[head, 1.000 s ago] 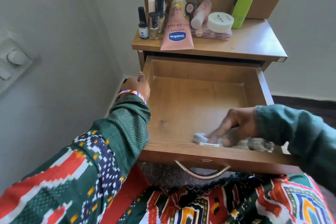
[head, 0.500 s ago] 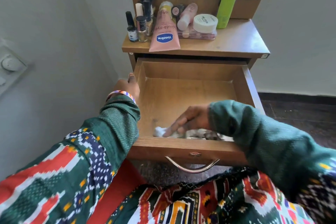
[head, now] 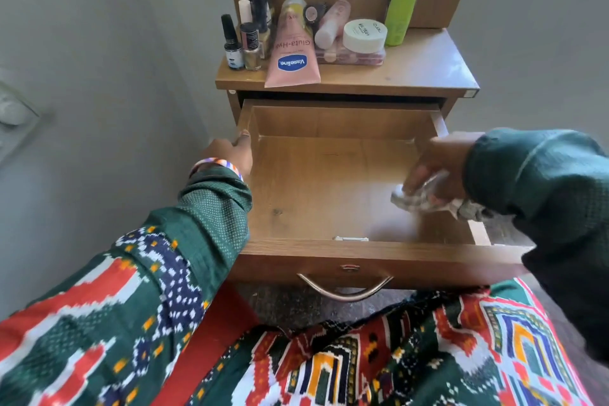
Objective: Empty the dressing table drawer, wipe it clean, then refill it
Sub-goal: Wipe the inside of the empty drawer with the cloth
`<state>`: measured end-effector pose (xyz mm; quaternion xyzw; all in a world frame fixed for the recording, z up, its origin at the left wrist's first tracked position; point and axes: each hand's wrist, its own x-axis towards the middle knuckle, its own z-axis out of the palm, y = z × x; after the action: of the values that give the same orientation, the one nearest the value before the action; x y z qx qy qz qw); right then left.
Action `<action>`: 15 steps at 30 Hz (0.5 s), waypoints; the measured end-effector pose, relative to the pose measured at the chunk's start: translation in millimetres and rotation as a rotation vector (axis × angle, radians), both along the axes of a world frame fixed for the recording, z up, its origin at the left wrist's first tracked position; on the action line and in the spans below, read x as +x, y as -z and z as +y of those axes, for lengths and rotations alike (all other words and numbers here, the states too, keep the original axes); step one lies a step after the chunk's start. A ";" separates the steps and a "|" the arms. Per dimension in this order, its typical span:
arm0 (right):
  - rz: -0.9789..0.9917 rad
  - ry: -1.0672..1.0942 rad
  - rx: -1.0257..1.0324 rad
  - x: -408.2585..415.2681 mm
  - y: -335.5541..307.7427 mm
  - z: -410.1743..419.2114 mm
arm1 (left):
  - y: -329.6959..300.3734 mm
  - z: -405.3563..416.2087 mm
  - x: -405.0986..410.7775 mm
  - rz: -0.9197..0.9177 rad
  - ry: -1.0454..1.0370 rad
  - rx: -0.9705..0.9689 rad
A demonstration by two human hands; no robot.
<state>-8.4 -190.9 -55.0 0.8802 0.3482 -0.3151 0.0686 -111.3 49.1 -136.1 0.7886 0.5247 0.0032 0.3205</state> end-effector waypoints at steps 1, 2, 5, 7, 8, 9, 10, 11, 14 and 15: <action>-0.123 0.026 0.020 -0.5 0.9 -2.3 | 1.1 1.2 -0.3 -0.004 -0.001 0.000; -0.216 0.057 0.016 -3.6 2.3 -4.2 | 2.2 1.9 -0.8 -0.009 -0.004 -0.003; -0.251 0.045 -0.213 -12.7 18.7 -11.4 | 3.5 2.2 -1.6 -0.015 0.014 -0.017; -0.234 0.032 -0.279 -14.4 28.7 -12.9 | 2.7 0.4 -1.9 -0.017 0.039 -0.022; -0.237 0.063 -0.245 -13.5 28.7 -13.0 | 1.6 -0.7 -1.8 -0.018 0.046 -0.019; -0.242 0.118 -0.187 -10.6 28.3 -12.7 | 0.6 -1.6 -1.7 -0.017 0.045 -0.016; -0.254 0.185 -0.123 -7.5 25.8 -12.0 | -0.2 -2.4 -1.8 -0.014 0.041 -0.014; -0.277 0.243 -0.058 -2.6 24.4 -11.4 | -0.8 -2.9 -2.0 -0.010 0.038 -0.015; -0.393 0.317 0.081 10.2 25.4 -7.5 | -1.4 -3.2 -1.7 -0.022 0.035 -0.027; -0.414 0.369 0.146 14.6 28.1 -5.6 | -1.8 -3.6 -1.8 -0.027 0.037 -0.028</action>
<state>6.2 -196.6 -83.1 0.9769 0.1825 -0.1098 0.0163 -113.1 45.5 -134.4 0.7936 0.5057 0.0009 0.3385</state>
